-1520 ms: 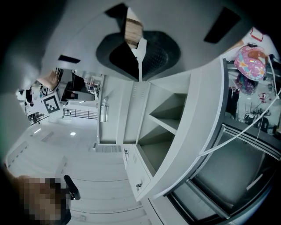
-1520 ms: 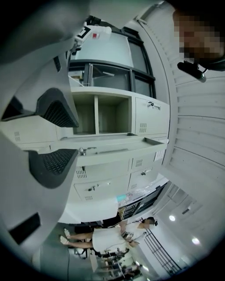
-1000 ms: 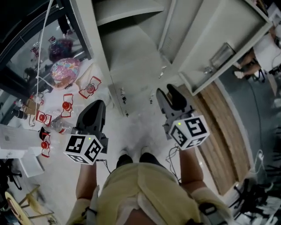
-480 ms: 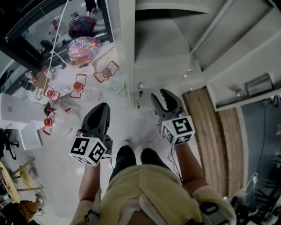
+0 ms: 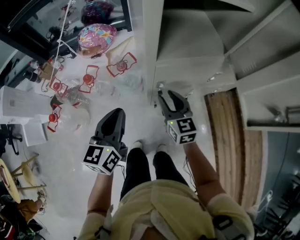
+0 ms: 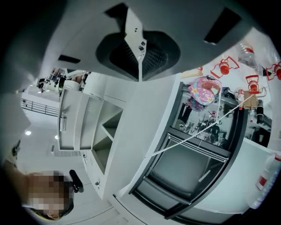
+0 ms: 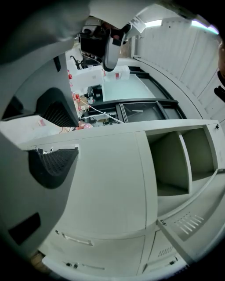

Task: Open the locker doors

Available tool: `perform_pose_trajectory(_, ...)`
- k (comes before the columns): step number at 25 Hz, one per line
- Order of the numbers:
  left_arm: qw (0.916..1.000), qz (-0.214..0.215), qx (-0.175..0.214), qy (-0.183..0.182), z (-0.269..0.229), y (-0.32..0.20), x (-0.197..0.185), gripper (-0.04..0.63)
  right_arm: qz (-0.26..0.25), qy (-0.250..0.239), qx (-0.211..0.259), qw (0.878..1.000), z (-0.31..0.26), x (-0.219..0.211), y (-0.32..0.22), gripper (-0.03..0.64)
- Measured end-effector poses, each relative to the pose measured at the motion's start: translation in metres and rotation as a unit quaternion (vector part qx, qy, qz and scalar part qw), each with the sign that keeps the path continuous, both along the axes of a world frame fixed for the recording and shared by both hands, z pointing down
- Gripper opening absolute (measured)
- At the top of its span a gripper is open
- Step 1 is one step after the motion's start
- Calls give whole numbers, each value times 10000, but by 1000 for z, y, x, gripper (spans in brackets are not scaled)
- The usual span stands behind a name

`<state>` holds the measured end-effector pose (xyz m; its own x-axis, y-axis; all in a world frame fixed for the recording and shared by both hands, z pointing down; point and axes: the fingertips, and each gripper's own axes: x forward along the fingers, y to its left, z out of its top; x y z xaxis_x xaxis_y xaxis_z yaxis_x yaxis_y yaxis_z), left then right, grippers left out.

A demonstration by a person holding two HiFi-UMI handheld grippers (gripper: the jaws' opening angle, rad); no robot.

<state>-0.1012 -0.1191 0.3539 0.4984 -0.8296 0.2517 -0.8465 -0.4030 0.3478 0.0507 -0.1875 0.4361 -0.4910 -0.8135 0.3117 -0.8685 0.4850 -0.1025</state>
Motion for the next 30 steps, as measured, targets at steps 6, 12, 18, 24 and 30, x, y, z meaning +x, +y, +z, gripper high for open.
perform_pose_trajectory(6,10000,-68,-53,-47,25,-3,-4,5,-2,193,-72,9998,31,-8,-18,150)
perform_pose_trajectory(12,9995,-206,-206,-122,40,-2,-15,5,-21,300,-235,9993,54,-17,-35,150)
perform_pose_trajectory(18,9987,-307,-346,-206,46,1,-24,5,56,223,-231,9995,53,-30,-51,150)
perform_pose_trajectory(24,9982,-360,-403,-266,50,6,-30,5,121,218,-118,9996,53,-32,-60,150)
perform_pose_trajectory(30,9985,-202,-359,-373,50,6,-30,5,1,220,-161,9996,52,-38,-53,150)
